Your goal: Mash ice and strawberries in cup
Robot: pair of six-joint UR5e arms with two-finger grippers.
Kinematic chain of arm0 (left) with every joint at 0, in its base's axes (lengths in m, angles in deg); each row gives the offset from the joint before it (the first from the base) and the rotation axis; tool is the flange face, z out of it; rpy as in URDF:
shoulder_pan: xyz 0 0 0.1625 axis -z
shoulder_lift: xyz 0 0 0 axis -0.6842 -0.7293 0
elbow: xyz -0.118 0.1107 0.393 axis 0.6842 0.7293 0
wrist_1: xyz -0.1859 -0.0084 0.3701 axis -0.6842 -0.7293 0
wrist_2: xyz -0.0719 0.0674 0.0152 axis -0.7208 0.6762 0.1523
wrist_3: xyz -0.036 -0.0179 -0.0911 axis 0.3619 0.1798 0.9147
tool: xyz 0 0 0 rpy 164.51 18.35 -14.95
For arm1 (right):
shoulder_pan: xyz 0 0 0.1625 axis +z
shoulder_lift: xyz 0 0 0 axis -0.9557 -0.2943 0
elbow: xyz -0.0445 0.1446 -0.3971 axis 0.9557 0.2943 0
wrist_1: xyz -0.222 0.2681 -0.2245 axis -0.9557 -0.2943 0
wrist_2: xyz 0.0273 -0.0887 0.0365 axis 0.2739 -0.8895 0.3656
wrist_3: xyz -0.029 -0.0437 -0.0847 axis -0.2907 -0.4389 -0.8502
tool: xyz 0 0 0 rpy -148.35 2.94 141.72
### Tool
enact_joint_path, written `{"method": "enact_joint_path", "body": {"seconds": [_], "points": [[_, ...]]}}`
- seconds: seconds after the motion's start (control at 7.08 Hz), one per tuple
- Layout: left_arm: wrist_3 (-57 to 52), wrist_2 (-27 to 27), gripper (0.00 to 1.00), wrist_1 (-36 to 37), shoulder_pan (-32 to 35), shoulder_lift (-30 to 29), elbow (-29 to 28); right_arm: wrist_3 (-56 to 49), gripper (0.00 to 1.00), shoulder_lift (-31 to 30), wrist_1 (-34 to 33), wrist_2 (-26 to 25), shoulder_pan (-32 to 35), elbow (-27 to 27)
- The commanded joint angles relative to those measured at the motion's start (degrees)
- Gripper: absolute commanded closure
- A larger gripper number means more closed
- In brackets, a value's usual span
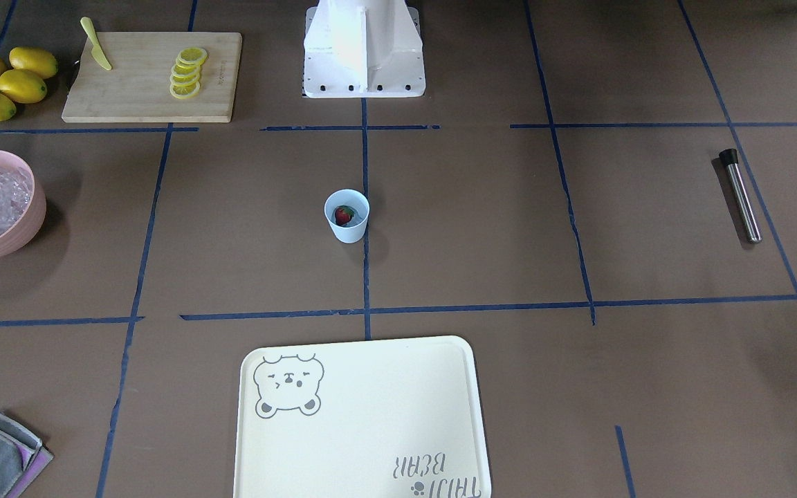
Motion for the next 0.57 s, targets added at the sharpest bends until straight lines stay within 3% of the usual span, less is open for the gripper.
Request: {"method": "enact_joint_path", "body": {"seconds": [0.0, 0.42], "points": [[0.2, -0.1, 0.0, -0.4, 0.0, -0.5, 0.7, -4.8, 0.0, 1.4, -2.9, -0.9, 1.3, 2.6], [-0.2, -0.1, 0.0, -0.2, 0.1, 0.4, 2.2, -5.2, 0.0, 2.2, -2.9, -0.9, 1.6, 4.6]]}}
